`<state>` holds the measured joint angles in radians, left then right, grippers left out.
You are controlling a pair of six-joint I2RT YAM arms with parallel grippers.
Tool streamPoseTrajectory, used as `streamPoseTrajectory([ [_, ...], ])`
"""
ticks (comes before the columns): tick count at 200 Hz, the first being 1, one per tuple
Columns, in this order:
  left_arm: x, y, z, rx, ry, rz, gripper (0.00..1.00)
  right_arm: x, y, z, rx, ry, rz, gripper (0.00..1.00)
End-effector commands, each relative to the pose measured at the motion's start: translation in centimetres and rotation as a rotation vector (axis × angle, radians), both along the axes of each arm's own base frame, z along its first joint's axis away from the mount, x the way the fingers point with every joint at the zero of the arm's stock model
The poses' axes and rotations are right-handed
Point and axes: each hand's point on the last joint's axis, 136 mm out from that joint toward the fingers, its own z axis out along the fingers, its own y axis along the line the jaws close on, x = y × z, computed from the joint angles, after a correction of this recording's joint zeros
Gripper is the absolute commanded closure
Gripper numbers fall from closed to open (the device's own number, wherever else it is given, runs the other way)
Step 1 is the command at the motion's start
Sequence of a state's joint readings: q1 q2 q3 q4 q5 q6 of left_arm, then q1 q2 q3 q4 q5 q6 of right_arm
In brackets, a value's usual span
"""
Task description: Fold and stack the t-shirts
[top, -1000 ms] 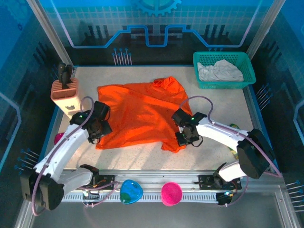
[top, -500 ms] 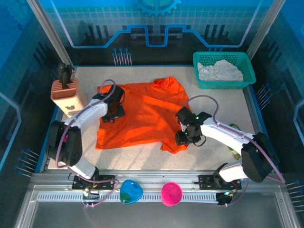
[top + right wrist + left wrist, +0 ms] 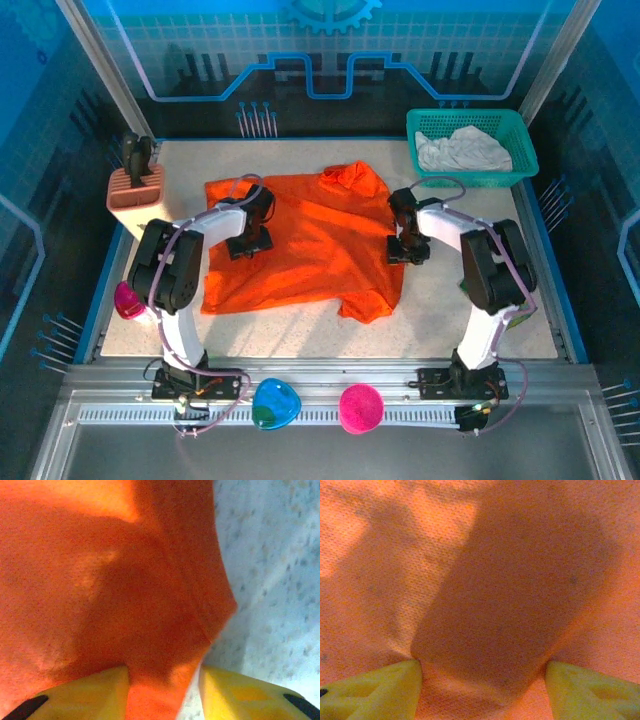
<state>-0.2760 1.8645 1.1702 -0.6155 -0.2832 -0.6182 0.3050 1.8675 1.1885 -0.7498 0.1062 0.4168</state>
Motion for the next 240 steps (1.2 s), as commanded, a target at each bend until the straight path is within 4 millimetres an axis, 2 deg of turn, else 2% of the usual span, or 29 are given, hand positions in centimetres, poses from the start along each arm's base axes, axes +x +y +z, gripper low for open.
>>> streamPoseTrajectory([
  [1, 0.0, 0.0, 0.2, 0.007, -0.008, -0.020, 0.33, 1.8, -0.3, -1.3, -0.043, -0.007, 0.013, 0.72],
  [25, -0.2, 0.3, 0.1, 0.026, 0.001, -0.023, 0.33, 3.6, 0.4, -1.1, -0.034, -0.018, 0.031, 1.00],
  [78, -0.2, 0.5, -0.3, 0.039, 0.016, -0.026, 0.33, 10.0, 0.8, 2.8, -0.086, -0.113, 0.090, 1.00],
  [90, -0.2, 0.4, -0.2, 0.036, 0.014, -0.028, 0.33, 10.7, 0.8, 3.1, -0.087, -0.109, 0.092, 0.83],
  [105, -0.1, 0.1, 0.1, 0.022, 0.009, -0.040, 0.33, 10.6, 0.7, 3.7, -0.088, -0.110, 0.090, 0.63],
  [120, 0.2, -0.6, 1.1, 0.012, -0.008, -0.068, 0.31, 9.4, 0.6, 4.6, -0.068, -0.125, 0.069, 0.50],
  [133, 0.6, -1.4, 2.8, 0.028, -0.026, -0.113, 0.28, 7.7, 0.1, 5.8, -0.059, -0.152, 0.041, 0.46],
  [164, 2.1, -5.1, 7.9, 0.040, -0.093, -0.247, 0.18, 2.1, -1.7, 8.1, -0.022, -0.214, -0.049, 0.50],
  [180, 3.3, -7.8, 10.5, 0.015, -0.142, -0.313, 0.14, -1.3, -2.3, 7.8, 0.017, -0.216, -0.094, 0.52],
  [195, 4.5, -10.7, 12.2, -0.030, -0.181, -0.380, 0.12, -3.9, -2.3, 7.4, 0.066, -0.214, -0.123, 0.54],
  [211, 5.6, -14.5, 12.6, -0.115, -0.204, -0.474, 0.12, -6.0, -2.0, 6.9, 0.123, -0.208, -0.145, 0.58],
  [216, 5.9, -15.6, 12.5, -0.137, -0.207, -0.500, 0.11, -7.0, -2.1, 6.1, 0.129, -0.190, -0.155, 0.60],
  [240, 7.2, -20.1, 10.3, -0.213, -0.189, -0.600, 0.12, -8.3, -1.9, 4.9, 0.172, -0.192, -0.192, 0.65],
])
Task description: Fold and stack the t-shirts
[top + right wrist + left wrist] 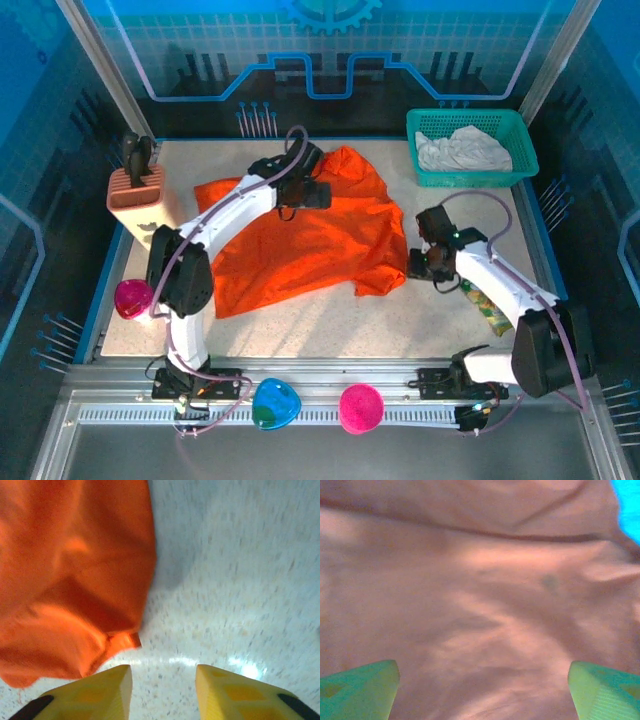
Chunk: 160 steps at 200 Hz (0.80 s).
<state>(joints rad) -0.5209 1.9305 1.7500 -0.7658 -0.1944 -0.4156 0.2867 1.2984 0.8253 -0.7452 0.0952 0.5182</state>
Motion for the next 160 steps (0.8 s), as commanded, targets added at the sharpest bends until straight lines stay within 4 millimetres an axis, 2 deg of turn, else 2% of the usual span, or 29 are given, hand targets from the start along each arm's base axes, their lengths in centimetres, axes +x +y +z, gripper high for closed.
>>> streamPoseTrajectory([
  [1, -0.2, -4.2, -4.7, -0.023, 0.112, -0.155, 0.12, -0.8, 0.8, -1.1, 0.092, 0.000, -0.066, 0.65],
  [34, 1.4, -6.7, -9.6, 0.030, 0.161, -0.200, 0.13, -0.5, 1.7, -2.0, 0.140, 0.013, -0.068, 0.67],
  [60, 2.4, -6.8, -12.4, 0.074, 0.175, -0.172, 0.14, 0.1, 2.6, -2.7, 0.181, 0.023, -0.067, 0.67],
  [100, 3.5, -6.3, -13.6, 0.107, 0.159, -0.125, 0.13, 1.0, 3.5, -3.9, 0.215, 0.047, -0.068, 0.69],
  [160, 3.3, -5.8, -15.1, 0.137, 0.183, -0.121, 0.13, 2.3, 3.6, -4.5, 0.188, 0.050, -0.068, 0.73],
])
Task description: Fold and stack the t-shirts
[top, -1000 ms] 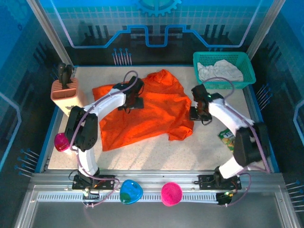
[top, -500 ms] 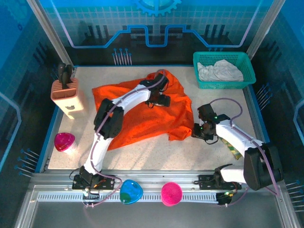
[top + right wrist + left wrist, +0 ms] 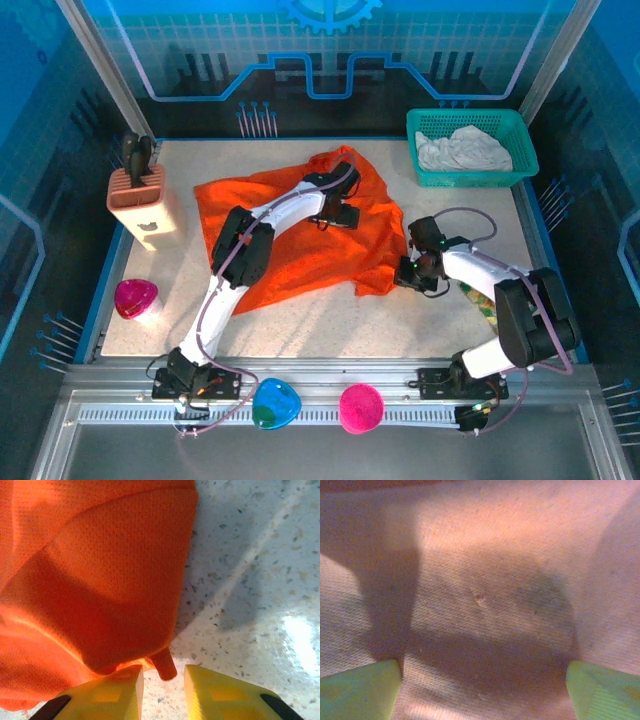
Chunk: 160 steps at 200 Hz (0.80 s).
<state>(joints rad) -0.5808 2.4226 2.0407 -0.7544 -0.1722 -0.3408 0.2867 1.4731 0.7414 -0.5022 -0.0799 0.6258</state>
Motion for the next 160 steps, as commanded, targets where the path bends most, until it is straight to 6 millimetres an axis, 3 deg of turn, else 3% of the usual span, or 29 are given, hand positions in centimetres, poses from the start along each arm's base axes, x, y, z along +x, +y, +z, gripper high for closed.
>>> streamPoseTrajectory([
  [1, -0.2, 0.4, -0.7, 0.026, 0.019, 0.014, 0.13, 1.4, 0.2, 0.5, 0.005, -0.029, -0.012, 0.74],
  [45, -0.2, 0.8, -1.6, 0.040, 0.026, 0.021, 0.14, 1.5, -0.3, -0.2, -0.030, -0.021, -0.012, 0.82],
  [74, -0.3, 1.1, -2.1, 0.052, 0.036, 0.029, 0.14, 1.2, -0.5, -0.3, -0.041, -0.024, -0.019, 1.00],
  [108, -0.4, 1.7, -2.6, 0.069, 0.044, 0.048, 0.15, -0.5, -1.2, 1.0, -0.070, -0.048, -0.060, 1.00],
  [160, -0.4, 2.0, -2.9, 0.070, 0.045, 0.064, 0.15, -5.0, -2.4, 1.5, -0.059, -0.055, -0.236, 1.00],
])
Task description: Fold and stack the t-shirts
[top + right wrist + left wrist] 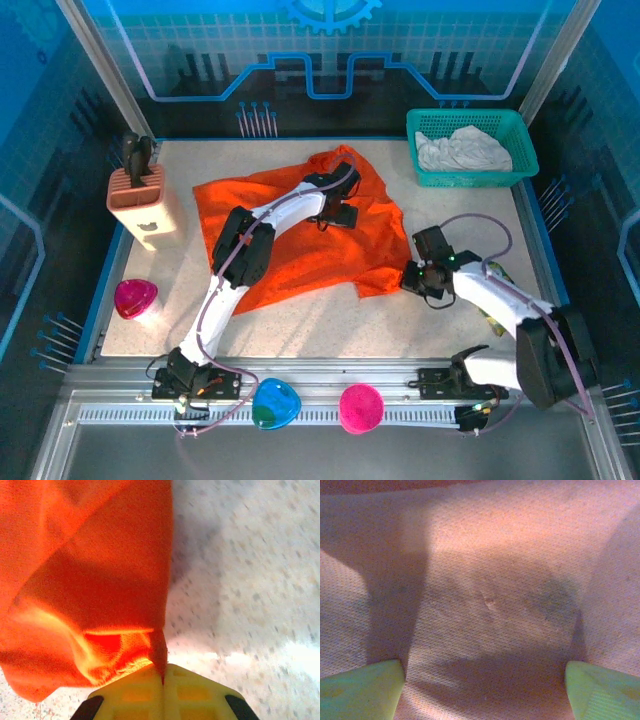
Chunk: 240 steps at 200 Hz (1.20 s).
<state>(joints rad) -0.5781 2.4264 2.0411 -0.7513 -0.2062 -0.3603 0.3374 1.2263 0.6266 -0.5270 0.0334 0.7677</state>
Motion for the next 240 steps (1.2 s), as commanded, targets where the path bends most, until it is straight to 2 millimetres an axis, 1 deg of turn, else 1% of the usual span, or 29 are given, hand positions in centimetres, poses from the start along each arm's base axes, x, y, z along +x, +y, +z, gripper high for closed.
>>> streamPoseTrajectory([
  [1, -0.8, 1.4, -2.8, 0.049, 0.060, 0.032, 0.15, -2.9, -1.1, -0.7, -0.014, 0.049, -0.125, 1.00],
  [62, -0.8, 1.4, -2.8, 0.049, 0.060, 0.027, 0.15, -6.4, -0.9, 0.2, 0.049, 0.025, -0.272, 1.00],
  [85, -0.8, 1.4, -2.7, 0.046, 0.059, 0.028, 0.15, -7.3, -0.5, 0.4, 0.071, 0.018, -0.279, 1.00],
  [104, -0.8, 1.2, -2.3, 0.036, 0.058, 0.026, 0.15, -8.0, -0.4, -0.1, 0.065, 0.032, -0.268, 1.00],
  [117, -0.9, 0.9, -1.8, 0.024, 0.053, 0.019, 0.14, -8.2, -0.4, -0.4, 0.055, 0.040, -0.260, 0.95],
  [130, -1.1, 0.4, -0.7, 0.010, 0.038, 0.004, 0.14, -8.2, -0.3, -0.8, 0.044, 0.047, -0.239, 0.90],
  [154, -1.8, -0.9, 2.0, -0.004, 0.001, -0.044, 0.12, -8.0, -0.9, -0.8, -0.034, 0.047, -0.175, 0.70],
  [167, -2.5, -1.5, 3.3, -0.011, -0.017, -0.065, 0.12, -7.5, -1.5, -0.1, -0.094, 0.041, -0.126, 0.60],
  [173, -2.9, -1.7, 3.8, -0.014, -0.021, -0.073, 0.12, -7.0, -1.7, 0.6, -0.117, 0.029, -0.101, 0.55],
  [188, -4.1, -2.0, 4.4, -0.020, -0.026, -0.087, 0.12, -5.7, -2.4, 2.3, -0.173, 0.004, -0.044, 0.48],
  [200, -5.4, -2.0, 4.3, -0.021, -0.019, -0.091, 0.11, -3.9, -2.4, 3.8, -0.182, -0.031, 0.004, 0.43],
  [214, -6.9, -2.0, 3.9, -0.025, -0.011, -0.088, 0.11, -1.3, -2.6, 4.9, -0.163, -0.060, 0.033, 0.41],
  [219, -7.4, -1.9, 3.7, -0.026, -0.007, -0.085, 0.11, -0.3, -2.6, 5.1, -0.151, -0.067, 0.038, 0.41],
  [240, -8.9, -1.8, 4.5, -0.051, -0.034, -0.077, 0.11, 4.2, -2.6, 5.3, -0.112, -0.082, 0.055, 0.41],
])
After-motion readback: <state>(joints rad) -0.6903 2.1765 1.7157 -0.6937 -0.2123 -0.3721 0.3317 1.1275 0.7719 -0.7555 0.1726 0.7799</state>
